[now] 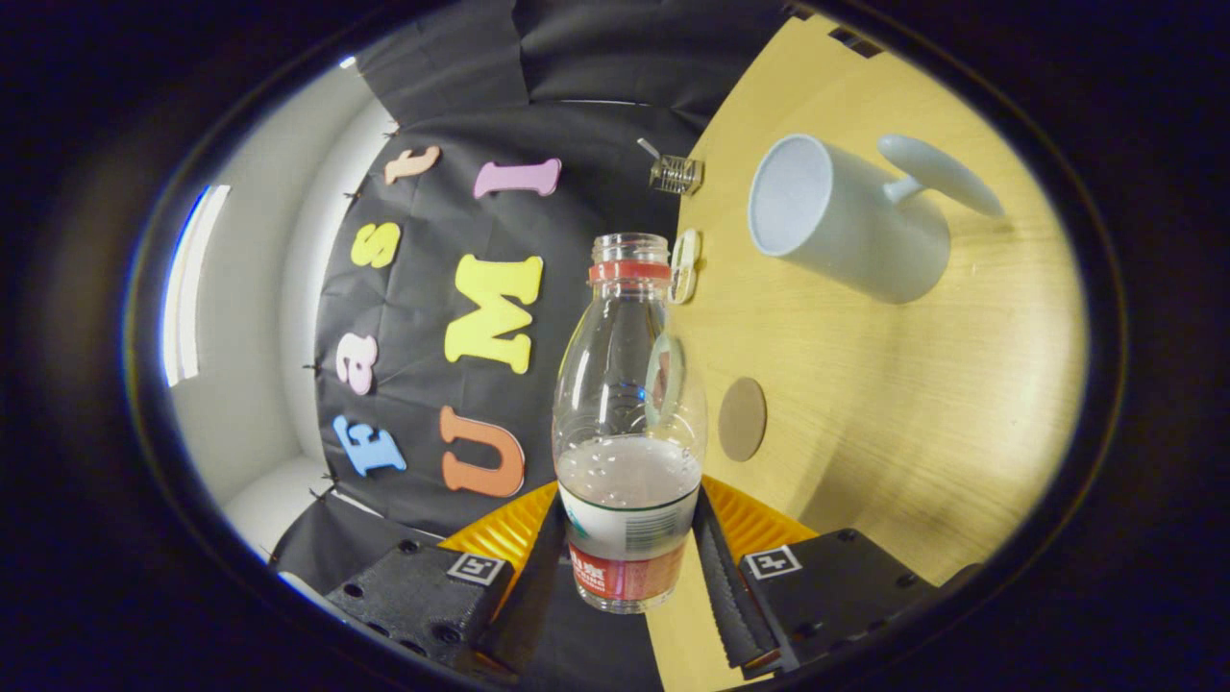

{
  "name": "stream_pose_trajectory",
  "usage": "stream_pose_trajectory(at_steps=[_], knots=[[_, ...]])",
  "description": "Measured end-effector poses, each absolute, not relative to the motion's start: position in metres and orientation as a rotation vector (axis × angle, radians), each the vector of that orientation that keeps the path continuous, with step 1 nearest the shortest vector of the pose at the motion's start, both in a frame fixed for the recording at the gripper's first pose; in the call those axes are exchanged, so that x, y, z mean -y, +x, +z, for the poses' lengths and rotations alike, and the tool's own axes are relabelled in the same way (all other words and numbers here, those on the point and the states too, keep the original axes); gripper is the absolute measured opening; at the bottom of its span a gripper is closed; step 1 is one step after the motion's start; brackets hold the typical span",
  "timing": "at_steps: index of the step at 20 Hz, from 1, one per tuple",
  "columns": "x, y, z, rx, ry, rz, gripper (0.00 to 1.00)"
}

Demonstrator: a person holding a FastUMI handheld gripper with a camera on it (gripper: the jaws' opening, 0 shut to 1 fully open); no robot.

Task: Take the bottle from table, then pour the juice into the cup, finally place the bottle on the coaster

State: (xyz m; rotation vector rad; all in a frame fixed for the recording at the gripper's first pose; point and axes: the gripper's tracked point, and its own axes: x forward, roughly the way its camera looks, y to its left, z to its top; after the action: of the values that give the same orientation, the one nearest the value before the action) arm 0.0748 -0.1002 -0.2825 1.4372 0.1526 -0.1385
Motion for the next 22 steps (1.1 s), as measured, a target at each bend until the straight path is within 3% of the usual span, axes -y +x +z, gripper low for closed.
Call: stream_pose_trajectory(at_steps=[22], knots=[[0.119, 0.093, -0.249, -0.087, 1.751, -0.223, 0.76]])
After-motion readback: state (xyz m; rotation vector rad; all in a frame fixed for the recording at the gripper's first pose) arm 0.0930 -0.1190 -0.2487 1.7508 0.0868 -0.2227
